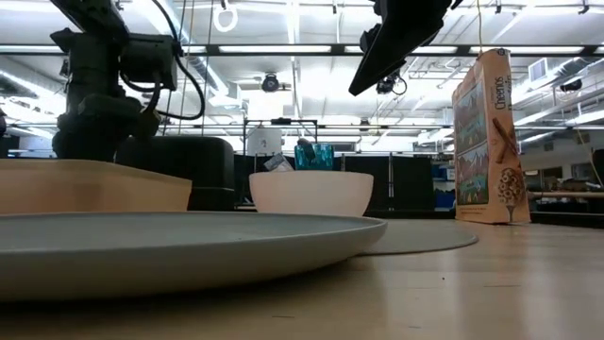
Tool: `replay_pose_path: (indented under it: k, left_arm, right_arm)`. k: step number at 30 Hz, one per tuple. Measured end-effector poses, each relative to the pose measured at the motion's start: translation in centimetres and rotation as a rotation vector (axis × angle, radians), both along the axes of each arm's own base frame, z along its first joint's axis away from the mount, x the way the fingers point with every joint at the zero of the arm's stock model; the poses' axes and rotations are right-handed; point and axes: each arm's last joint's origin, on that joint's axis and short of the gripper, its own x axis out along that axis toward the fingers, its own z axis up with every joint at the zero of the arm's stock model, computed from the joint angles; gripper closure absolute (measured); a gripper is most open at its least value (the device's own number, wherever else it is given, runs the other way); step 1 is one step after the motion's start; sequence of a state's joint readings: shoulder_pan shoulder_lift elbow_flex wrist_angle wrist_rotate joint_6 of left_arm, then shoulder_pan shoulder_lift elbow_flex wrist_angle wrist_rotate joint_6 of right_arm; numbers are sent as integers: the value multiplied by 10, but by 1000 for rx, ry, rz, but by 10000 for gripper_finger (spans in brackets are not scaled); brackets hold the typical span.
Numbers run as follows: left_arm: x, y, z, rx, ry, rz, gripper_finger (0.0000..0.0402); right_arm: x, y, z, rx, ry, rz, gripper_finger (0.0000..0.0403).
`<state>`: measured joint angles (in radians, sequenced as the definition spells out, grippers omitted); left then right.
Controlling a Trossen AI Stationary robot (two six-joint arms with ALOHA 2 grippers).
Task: Arrange a breakfast setting
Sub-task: Put the apple on the gray placemat to the left of the orange bowl
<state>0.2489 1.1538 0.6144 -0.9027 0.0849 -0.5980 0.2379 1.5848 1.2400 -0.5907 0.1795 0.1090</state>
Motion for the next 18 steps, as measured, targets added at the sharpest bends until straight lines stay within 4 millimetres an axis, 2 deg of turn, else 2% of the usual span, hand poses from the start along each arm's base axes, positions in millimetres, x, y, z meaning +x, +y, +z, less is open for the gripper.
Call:
replay_pose_path:
  k: [6, 11, 18]
  left_arm:
    - [-1, 0, -1, -3, 7, 1, 47]
    - [-3, -3, -10, -33, 50, -2, 47]
    - [1, -5, -11, 34, 29, -65, 47]
  right_arm:
    - [0, 0, 0, -4, 2, 5, 141]
    - [0, 0, 0, -5, 2, 5, 133]
    - [0, -1, 0, -5, 2, 2, 126]
